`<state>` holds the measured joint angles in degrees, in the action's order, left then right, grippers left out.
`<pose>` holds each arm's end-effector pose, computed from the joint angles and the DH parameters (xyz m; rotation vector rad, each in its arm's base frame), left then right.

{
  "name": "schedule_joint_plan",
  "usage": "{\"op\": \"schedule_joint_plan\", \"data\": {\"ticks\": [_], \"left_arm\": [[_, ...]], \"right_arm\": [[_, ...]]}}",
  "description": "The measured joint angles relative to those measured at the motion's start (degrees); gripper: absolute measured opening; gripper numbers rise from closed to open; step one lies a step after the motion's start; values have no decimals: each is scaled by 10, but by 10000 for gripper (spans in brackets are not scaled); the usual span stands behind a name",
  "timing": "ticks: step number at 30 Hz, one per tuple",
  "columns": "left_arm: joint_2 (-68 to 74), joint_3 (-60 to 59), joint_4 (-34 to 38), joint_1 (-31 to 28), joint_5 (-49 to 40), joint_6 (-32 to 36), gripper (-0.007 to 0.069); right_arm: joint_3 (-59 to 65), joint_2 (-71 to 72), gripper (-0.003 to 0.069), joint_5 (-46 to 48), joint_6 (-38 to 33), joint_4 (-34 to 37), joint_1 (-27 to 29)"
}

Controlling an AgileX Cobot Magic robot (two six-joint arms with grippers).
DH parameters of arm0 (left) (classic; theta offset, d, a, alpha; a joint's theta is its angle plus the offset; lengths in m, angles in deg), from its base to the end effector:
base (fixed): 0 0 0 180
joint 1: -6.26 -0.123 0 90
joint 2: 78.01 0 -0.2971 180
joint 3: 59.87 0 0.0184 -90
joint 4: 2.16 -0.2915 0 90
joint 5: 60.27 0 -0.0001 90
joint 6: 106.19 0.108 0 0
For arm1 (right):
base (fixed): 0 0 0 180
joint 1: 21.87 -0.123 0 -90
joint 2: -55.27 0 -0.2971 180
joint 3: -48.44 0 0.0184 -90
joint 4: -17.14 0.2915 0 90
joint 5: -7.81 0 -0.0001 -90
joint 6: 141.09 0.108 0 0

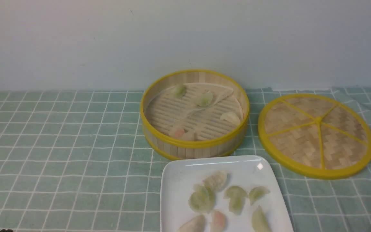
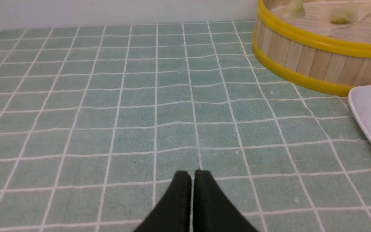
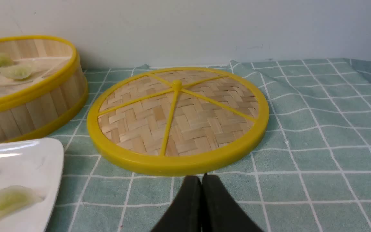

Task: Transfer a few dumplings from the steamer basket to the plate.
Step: Use the left arm to grab a dumpling from the steamer

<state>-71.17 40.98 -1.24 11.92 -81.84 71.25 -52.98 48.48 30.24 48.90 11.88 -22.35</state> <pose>0.0969 -0.0102 0.1644 0.0409 1.8784 -0.1144 0.0969 -0.0030 0.1671 0.1002 1.8773 0.0343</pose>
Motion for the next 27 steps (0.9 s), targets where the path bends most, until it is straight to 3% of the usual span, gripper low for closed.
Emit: {"op": "schedule_joint_plan", "data": {"ticks": [20,24,27], "left_arm": [[0,0,0,0,1,-1,-6],[0,-1,61,0,58,-38,-6],[0,-1,116,0,154,-62,-6]], "right_arm": [[0,0,-15,0,0,0,0],[0,0,-15,0,0,1,0],[0,0,-15,0,0,1,0]]}}
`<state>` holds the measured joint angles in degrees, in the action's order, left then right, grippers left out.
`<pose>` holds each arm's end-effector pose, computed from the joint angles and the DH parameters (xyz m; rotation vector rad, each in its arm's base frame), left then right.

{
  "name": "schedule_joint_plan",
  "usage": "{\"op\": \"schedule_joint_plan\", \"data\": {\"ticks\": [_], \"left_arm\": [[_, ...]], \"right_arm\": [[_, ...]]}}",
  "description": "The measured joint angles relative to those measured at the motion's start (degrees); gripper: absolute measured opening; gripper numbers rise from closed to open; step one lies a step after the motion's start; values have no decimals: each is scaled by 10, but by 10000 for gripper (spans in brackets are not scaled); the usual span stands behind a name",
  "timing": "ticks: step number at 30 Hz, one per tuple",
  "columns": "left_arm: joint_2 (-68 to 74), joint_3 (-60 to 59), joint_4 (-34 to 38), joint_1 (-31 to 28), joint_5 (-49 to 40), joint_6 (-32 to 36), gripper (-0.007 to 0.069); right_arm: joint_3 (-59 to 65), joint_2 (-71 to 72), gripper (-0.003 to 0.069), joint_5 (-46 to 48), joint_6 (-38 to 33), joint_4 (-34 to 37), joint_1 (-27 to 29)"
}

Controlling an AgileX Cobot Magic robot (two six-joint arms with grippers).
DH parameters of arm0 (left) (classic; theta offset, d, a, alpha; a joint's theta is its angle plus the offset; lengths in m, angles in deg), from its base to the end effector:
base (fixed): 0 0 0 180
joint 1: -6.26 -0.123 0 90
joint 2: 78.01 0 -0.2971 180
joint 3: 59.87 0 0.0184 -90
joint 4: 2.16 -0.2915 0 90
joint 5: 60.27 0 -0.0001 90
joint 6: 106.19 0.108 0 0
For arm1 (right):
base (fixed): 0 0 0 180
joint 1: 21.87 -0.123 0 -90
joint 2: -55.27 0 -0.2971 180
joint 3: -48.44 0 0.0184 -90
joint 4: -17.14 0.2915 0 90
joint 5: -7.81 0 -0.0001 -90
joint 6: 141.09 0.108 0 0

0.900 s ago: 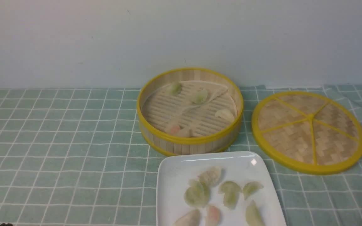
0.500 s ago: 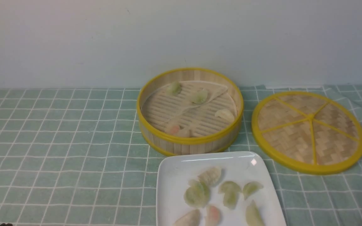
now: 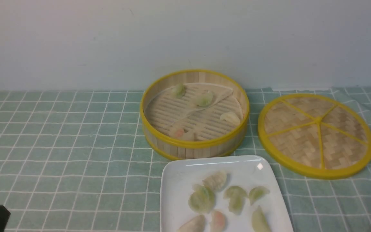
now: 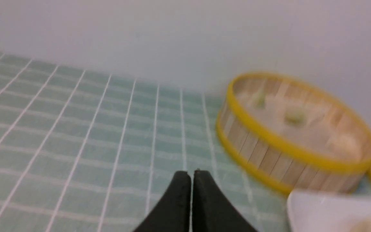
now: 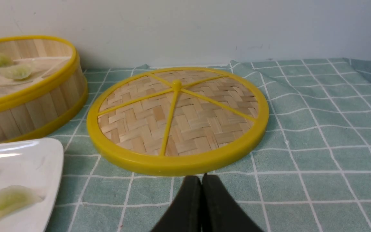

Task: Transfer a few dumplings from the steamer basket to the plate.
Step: Use the left arm to grab a dumpling from the steamer

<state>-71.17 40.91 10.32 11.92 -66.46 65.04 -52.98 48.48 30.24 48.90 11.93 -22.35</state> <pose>0.1017 -0.0126 0.1927 -0.2008 1.6083 -0.3809 0.0969 -0.0029 0.1671 0.1007 1.8773 0.0352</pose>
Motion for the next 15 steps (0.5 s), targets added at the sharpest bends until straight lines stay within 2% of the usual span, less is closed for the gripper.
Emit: {"op": "schedule_joint_plan", "data": {"ticks": [5,6,8,9,12,13,14,15], "left_arm": [[0,1,28,0,254,-19,-6],[0,9,32,0,287,-25,-6],[11,43,33,0,294,-32,-6],[28,76,25,0,272,-33,-6],[125,224,-32,0,105,-35,-6],[142,235,-36,0,74,-35,-6],[220,320,-58,0,-57,-34,-6],[251,363,-64,0,-107,-31,-6]], "right_arm": [[0,0,-15,0,0,0,0],[0,0,-15,0,0,0,0],[0,0,-15,0,0,0,0],[0,0,-15,0,0,0,0],[0,0,-15,0,0,0,0],[0,0,-15,0,0,0,0],[0,0,-15,0,0,0,0],[0,0,-15,0,0,0,0]]}}
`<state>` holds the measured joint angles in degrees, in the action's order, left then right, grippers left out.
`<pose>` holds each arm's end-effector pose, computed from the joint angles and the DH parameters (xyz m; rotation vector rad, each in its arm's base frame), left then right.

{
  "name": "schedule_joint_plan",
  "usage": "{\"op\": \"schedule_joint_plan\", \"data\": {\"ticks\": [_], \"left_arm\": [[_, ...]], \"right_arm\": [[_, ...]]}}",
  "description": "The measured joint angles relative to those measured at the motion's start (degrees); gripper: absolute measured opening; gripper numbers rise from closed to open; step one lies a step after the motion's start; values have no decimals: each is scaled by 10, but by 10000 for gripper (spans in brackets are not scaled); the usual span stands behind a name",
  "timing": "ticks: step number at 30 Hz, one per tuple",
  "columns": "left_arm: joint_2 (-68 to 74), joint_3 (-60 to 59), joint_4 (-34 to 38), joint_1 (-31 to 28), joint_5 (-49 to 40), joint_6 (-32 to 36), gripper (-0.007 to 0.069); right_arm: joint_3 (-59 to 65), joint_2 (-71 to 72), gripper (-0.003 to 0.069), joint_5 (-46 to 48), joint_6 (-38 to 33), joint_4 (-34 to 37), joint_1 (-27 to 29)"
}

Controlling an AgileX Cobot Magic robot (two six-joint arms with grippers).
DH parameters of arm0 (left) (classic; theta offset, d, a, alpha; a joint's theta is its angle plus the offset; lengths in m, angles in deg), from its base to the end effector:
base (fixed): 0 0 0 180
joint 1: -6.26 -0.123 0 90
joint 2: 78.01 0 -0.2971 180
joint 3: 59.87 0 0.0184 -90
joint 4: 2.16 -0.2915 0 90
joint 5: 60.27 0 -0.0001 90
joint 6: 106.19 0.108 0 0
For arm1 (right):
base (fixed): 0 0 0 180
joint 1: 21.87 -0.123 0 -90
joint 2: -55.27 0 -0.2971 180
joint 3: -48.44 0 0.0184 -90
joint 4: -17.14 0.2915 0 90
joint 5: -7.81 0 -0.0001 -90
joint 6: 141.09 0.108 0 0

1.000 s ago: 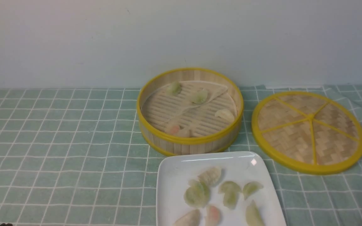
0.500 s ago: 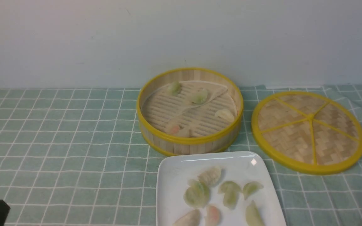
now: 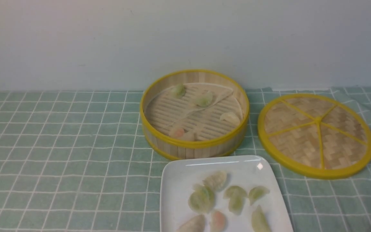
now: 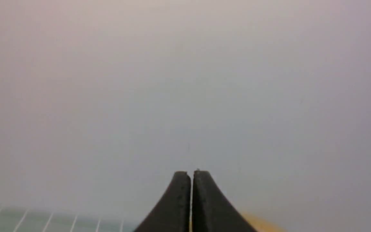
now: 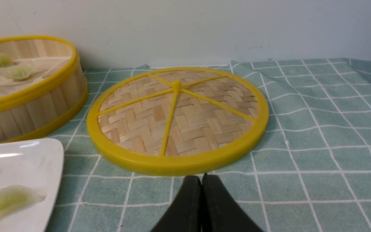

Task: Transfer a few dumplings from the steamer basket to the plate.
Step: Use the left arm to grab a dumpling from the steamer

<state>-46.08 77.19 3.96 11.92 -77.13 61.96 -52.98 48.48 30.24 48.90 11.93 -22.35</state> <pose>0.1314 -0.0164 0.3708 -0.1449 1.6034 -0.3412 0.0969 -0.0029 0.1671 0.1007 1.8773 0.0352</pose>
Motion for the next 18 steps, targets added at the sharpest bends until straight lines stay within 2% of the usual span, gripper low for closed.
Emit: {"op": "schedule_joint_plan", "data": {"ticks": [2,3,6,10,11,13,16,18], "left_arm": [[108,90,-9,0,-145,23,-6],[182,154,-12,0,-256,48,-6],[321,269,-12,0,-386,105,-6],[489,384,12,1,-472,177,-6],[489,390,14,1,-476,180,-6],[587,460,21,20,-518,203,-6],[637,503,15,54,-520,208,-6],[676,542,3,97,-514,208,-6]], "right_arm": [[0,0,-15,0,0,0,0],[0,0,-15,0,0,0,0],[0,0,-15,0,0,0,0],[0,0,-15,0,0,0,0],[0,0,-15,0,0,0,0],[0,0,-15,0,0,0,0],[0,0,-15,0,0,0,0],[0,0,-15,0,0,0,0]]}}
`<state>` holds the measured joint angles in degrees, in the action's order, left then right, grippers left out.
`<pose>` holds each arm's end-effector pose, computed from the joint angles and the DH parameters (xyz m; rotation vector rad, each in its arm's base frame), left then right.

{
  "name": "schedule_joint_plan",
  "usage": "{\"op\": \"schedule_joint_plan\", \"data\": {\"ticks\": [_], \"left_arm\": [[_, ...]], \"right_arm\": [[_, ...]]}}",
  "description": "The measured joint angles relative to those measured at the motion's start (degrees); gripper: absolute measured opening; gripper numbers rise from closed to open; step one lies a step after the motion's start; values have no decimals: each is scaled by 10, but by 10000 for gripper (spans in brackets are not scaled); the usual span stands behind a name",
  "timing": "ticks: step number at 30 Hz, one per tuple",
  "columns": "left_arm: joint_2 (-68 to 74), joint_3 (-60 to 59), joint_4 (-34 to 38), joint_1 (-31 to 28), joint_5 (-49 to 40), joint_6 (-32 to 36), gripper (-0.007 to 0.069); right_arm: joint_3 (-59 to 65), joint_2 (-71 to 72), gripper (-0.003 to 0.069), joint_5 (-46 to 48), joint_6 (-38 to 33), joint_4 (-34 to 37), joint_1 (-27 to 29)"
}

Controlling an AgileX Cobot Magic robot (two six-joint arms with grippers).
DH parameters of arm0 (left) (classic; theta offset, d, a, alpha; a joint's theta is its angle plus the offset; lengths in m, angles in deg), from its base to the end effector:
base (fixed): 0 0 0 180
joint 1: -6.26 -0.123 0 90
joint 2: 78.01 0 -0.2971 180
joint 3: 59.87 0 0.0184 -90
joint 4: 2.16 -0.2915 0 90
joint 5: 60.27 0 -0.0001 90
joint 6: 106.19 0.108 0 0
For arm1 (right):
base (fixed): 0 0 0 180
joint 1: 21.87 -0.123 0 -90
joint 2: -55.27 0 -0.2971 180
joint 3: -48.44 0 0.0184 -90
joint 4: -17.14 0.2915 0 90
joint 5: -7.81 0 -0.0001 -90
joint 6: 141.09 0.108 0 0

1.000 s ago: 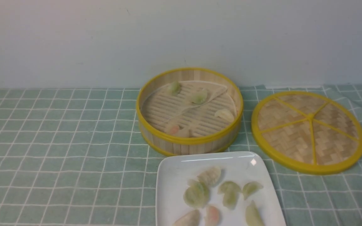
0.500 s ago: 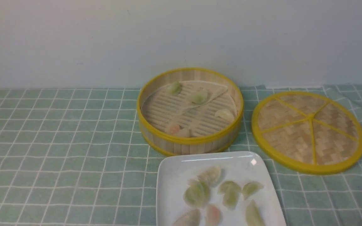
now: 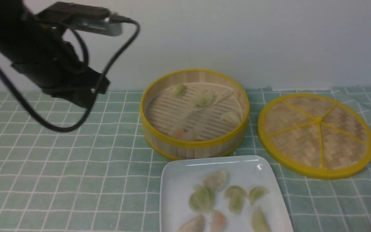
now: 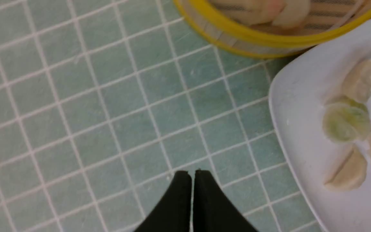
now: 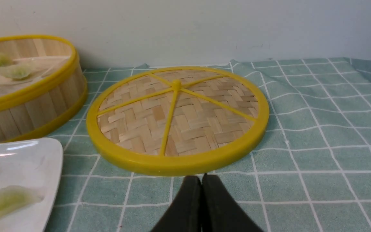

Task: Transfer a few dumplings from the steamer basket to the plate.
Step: Use the left arm to grab a dumpling from the steamer

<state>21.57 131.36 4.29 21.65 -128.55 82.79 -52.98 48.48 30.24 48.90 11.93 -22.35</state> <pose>0.3663 -0.1125 0.3442 0.5504 2.6790 -0.1863 0.0969 -0.0029 0.1671 0.1007 1.8773 0.0352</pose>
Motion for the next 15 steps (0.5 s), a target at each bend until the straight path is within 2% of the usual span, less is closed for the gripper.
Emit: {"op": "schedule_joint_plan", "data": {"ticks": [5,9,15], "left_arm": [[76,86,-17,65,28,3,-6],[128,152,-15,73,38,7,-6],[224,276,-15,73,73,50,-4]], "right_arm": [[0,0,-15,0,0,0,0],[0,0,-15,0,0,0,0],[0,0,-15,0,0,0,0]]}}
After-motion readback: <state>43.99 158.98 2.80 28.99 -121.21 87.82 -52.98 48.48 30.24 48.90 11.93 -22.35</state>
